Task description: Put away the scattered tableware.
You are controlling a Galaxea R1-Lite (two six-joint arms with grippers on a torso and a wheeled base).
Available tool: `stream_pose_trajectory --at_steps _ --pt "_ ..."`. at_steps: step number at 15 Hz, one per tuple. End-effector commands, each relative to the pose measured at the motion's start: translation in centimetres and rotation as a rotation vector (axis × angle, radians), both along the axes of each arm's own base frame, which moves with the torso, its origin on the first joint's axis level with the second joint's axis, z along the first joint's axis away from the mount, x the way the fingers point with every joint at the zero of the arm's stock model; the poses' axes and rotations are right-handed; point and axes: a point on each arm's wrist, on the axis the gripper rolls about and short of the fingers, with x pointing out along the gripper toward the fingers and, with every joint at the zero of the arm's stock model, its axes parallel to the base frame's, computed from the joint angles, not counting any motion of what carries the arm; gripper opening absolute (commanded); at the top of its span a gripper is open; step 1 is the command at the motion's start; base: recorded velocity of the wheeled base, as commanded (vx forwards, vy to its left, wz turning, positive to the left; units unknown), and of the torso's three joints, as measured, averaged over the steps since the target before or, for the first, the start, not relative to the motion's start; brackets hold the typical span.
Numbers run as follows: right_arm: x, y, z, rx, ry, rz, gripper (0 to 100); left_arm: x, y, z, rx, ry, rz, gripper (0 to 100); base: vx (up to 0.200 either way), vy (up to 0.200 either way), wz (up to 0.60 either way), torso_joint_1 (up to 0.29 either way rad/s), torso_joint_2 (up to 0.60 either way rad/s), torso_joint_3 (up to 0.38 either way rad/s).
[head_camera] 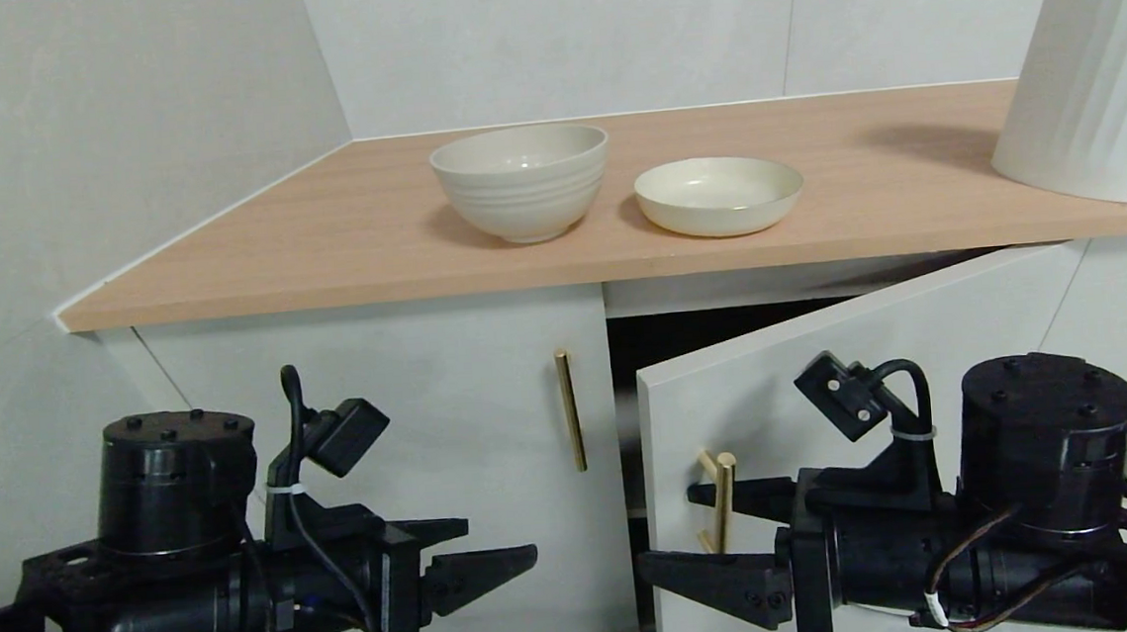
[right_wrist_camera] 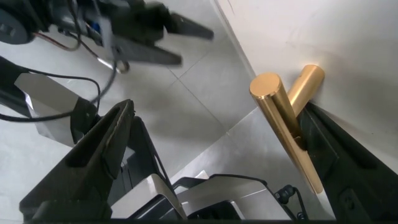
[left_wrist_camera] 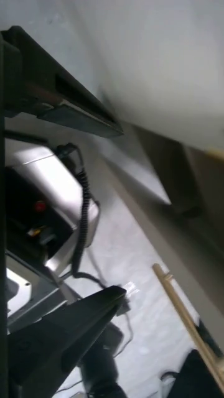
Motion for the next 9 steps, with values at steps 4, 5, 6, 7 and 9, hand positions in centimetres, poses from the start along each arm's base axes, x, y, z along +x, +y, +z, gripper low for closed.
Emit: stream_pose_trajectory --at_steps 4,5,6,7,9 --pt "0.1 0.2 -0.5 -0.015 0.014 0.001 100 0.1 -0.4 -0.4 0.005 0.016 -0.015 0 0.0 0.0 0.0 0.0 0.0 0.0" --pt "0.1 0.2 -0.5 -0.014 0.013 0.002 100 0.1 -0.4 -0.3 0.001 0.011 -0.014 0 0.0 0.0 0.0 0.0 0.0 0.0" --pt "0.1 0.2 -0.5 -0.014 0.013 0.002 100 0.0 -0.9 -0.1 -0.007 -0.008 -0.034 0 0.0 0.0 0.0 0.0 0.0 0.0" --pt "0.1 0.2 -0.5 -0.014 0.013 0.002 100 0.1 -1.4 0.0 -0.017 -0.027 -0.054 0 0.0 0.0 0.0 0.0 0.0 0.0" --pt "0.1 0.2 -0.5 -0.015 0.014 0.001 100 1.3 -2.9 0.1 -0.048 -0.087 -0.084 0 0.0 0.0 0.0 0.0 0.0 0.0"
